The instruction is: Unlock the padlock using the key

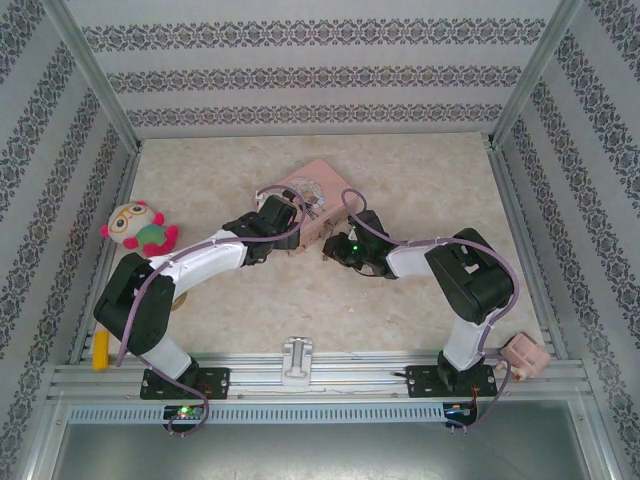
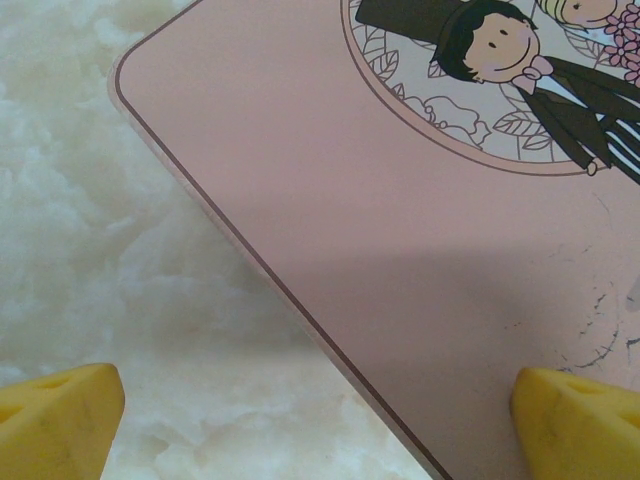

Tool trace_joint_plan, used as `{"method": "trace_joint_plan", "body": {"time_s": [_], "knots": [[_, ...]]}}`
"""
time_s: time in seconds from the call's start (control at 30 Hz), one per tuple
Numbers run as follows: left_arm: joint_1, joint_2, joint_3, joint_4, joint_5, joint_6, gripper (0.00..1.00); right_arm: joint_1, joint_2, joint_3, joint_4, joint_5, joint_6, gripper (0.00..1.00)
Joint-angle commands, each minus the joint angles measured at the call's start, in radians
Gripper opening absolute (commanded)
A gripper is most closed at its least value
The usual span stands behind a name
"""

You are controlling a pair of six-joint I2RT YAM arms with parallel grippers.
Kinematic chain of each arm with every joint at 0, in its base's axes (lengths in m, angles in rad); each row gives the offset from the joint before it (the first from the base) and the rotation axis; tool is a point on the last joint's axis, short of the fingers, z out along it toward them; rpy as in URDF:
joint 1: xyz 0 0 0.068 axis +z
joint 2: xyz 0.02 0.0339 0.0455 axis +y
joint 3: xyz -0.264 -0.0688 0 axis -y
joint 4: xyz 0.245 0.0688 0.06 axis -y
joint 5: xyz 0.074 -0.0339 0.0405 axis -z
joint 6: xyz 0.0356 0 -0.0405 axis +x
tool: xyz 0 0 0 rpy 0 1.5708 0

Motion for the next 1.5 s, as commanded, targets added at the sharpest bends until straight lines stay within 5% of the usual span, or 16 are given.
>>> {"method": "trace_joint_plan", "body": {"time_s": [0.0,1.47], "knots": [[-0.011,0.008,0.001,-0.021,-0.003,0.01,0.99,-0.003,0.033,-0.001,0.115,-0.002,0.028,0.0],[-0.01,0.005,-0.015,-0.019,-0.001,0.001,0.99,-0.03,0.124,-0.067,0.47,0.101,0.273,0.0]]}}
